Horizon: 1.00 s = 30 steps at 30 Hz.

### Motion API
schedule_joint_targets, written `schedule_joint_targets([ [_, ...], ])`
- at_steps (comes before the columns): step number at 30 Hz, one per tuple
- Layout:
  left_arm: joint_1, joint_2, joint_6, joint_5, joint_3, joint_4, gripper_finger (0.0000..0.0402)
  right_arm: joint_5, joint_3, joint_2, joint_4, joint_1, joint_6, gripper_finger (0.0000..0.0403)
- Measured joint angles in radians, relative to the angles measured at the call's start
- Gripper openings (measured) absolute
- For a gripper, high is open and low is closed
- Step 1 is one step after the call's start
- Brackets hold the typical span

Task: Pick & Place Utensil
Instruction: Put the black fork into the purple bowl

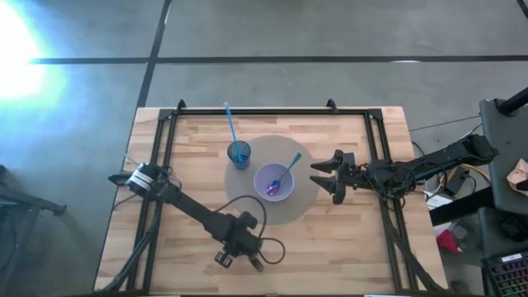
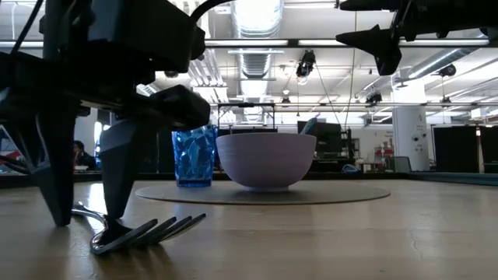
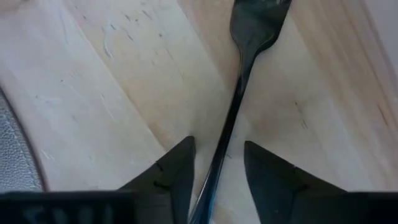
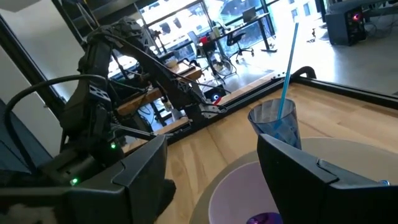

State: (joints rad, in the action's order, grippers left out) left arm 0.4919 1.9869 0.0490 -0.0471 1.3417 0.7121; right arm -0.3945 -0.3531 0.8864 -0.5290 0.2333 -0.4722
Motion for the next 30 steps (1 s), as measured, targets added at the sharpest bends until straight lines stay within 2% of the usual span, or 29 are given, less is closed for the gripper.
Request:
schedule_joint_targets([
  [12,-0.002,-0.01,0.023,-0.001,-0.033,-0.038,0.001,0.0,0.0,0.0,0.0,0.0,0.0,0.0244],
  [24,-0.002,-0.038,0.027,-0.002,-0.035,-0.035,0.0004,0.001,0.001,0.0,0.0,0.0,0.0,0.0244],
  [30,0.003,-0.083,0.027,0.027,-0.042,0.031,0.0002,0.002,0.001,0.0,-0.004,0.0,0.002,0.0244],
])
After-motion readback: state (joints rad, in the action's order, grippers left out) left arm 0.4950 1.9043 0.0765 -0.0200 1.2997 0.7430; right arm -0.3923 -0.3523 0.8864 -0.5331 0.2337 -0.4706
